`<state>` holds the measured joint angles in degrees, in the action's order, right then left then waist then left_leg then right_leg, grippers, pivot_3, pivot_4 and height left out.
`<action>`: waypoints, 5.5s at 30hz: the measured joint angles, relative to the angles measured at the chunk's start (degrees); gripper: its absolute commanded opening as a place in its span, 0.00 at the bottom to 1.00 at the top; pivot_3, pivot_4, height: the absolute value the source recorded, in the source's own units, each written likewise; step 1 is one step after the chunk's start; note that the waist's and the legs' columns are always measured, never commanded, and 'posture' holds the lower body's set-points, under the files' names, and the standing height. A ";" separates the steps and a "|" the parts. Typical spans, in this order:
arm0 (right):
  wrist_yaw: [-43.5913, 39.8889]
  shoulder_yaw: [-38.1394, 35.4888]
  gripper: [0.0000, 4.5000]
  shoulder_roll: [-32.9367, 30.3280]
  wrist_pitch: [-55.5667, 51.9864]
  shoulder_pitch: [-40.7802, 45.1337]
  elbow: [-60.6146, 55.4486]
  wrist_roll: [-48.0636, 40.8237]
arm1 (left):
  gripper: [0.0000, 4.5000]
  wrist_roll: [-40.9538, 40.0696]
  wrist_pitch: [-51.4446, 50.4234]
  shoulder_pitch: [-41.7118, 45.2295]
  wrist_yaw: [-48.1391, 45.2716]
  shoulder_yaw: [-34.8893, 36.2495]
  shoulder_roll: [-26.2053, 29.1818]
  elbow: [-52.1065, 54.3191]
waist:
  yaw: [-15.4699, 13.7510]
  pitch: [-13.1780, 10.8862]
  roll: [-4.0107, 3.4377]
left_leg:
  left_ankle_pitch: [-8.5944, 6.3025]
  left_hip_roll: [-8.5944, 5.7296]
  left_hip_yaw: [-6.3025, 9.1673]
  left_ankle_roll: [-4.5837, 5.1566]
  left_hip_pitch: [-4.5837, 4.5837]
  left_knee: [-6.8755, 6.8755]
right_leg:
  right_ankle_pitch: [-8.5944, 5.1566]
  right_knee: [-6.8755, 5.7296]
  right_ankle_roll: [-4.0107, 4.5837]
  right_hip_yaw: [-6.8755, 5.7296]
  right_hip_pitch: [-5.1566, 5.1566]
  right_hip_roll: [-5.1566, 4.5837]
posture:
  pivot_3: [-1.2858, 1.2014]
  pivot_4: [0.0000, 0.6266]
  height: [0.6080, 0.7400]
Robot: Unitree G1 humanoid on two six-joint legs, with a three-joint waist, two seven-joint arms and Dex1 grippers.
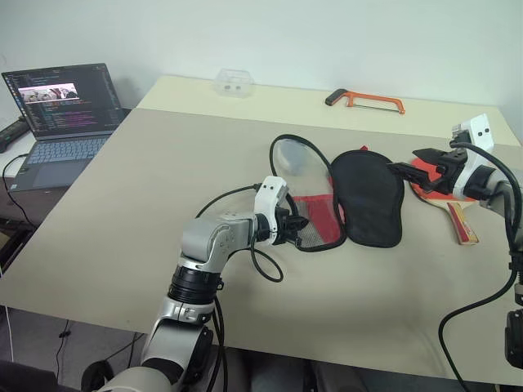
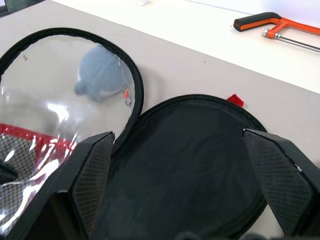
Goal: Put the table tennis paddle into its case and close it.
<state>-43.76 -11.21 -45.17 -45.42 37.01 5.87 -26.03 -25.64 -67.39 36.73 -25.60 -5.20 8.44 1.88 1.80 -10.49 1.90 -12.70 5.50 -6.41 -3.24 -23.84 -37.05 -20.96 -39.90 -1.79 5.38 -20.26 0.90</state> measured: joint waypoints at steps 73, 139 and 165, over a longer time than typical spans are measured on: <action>12.24 1.26 1.00 -4.30 -11.21 2.64 24.45 10.21 | 0.97 -11.85 14.17 -4.99 -35.01 2.05 36.32 16.01 | 0.17 0.00 -0.07 | 0.00 0.04 -0.15 0.00 -0.06 0.05 | 0.00 -0.03 0.00 0.16 -0.25 0.02 | 0.52 0.24 1.00; 45.62 -12.48 0.24 35.56 -46.68 7.30 -22.72 16.57 | 0.97 -10.34 14.98 -5.00 -33.87 0.80 37.64 16.60 | 0.22 0.04 -0.13 | 0.06 0.05 -0.25 -0.06 -1.03 0.00 | 0.01 -0.69 -0.01 0.19 -1.67 0.02 | 0.52 0.24 1.00; 49.63 -8.58 0.24 45.05 -46.67 -1.07 -30.88 20.17 | 0.97 -10.21 14.92 -6.25 -33.57 0.67 38.01 17.71 | 1.48 0.05 -0.14 | 0.22 0.07 -0.24 -0.21 -1.03 0.03 | -0.02 -1.08 0.05 0.23 -1.90 0.05 | 0.52 0.24 1.00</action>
<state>5.87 -19.79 -0.12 -92.09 35.95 -25.00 -5.86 -35.85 -52.47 30.48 -59.17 -4.53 46.46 19.59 3.27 -10.44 1.77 -12.48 5.58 -6.64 -3.45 -24.87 -37.02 -20.98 -40.97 -1.74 5.62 -22.16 0.95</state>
